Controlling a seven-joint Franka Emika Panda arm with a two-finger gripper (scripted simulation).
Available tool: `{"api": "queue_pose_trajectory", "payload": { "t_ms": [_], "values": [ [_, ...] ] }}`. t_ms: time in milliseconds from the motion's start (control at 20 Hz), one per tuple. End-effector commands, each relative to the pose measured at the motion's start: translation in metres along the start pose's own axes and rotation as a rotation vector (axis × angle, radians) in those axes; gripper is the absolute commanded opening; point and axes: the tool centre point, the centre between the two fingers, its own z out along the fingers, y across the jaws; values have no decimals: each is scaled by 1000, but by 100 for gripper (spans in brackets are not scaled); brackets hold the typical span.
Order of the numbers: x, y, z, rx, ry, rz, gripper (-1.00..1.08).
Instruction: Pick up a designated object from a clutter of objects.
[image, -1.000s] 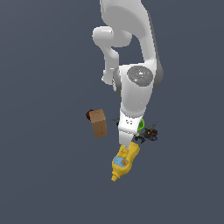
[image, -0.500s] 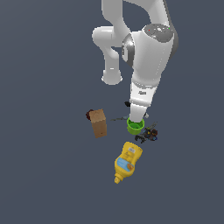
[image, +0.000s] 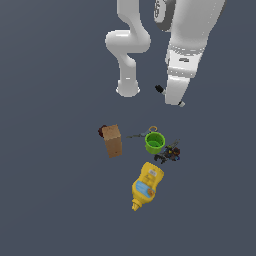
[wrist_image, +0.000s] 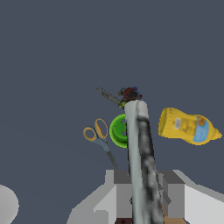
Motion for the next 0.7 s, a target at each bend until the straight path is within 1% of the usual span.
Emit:
{"api": "queue_pose_trajectory", "payload": {
  "t_ms": [0, 350, 650],
  "values": [
    [5, -16, -23, 1, 1, 0, -100],
    [18, -50, -78, 1, 2, 0, -100],
    [25, -68, -110, 1, 2, 1, -100]
  ]
}}
